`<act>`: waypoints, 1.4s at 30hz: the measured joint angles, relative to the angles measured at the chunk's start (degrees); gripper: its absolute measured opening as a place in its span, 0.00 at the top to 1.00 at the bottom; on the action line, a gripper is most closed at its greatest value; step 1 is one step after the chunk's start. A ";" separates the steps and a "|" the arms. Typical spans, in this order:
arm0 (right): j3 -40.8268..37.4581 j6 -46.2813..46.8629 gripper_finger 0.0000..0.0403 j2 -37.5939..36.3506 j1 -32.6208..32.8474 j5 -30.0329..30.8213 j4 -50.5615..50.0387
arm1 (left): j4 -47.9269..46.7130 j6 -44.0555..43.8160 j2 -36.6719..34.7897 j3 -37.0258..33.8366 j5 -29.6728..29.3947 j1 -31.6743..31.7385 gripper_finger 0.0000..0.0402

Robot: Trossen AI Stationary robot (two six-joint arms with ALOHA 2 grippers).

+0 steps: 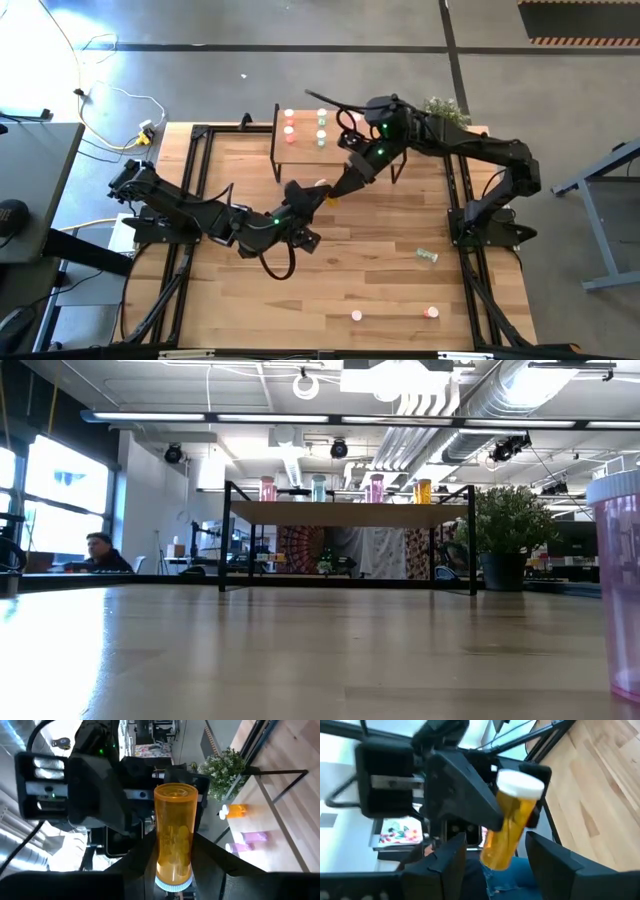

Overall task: Pick and place medicine bottles onto shelf by color
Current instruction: Put the yellow pill bottle on the shelf aligned with the other yellow pill bottles

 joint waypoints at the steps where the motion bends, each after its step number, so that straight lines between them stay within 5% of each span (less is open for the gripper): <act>1: 0.00 0.50 0.52 0.00 -0.08 -0.04 0.03 | 0.01 0.15 0.00 0.00 0.08 0.03 0.77; 12: 0.00 2.06 0.68 0.09 0.30 -0.17 0.17 | 0.41 0.15 -0.04 0.00 1.06 0.38 0.77; 32: 0.00 4.56 0.70 0.09 0.64 0.63 -0.26 | 0.36 0.26 -0.07 0.00 1.78 2.08 0.77; 42: 0.00 4.82 0.83 0.09 0.51 1.01 -0.43 | 0.17 2.09 -0.09 0.02 1.52 2.36 0.77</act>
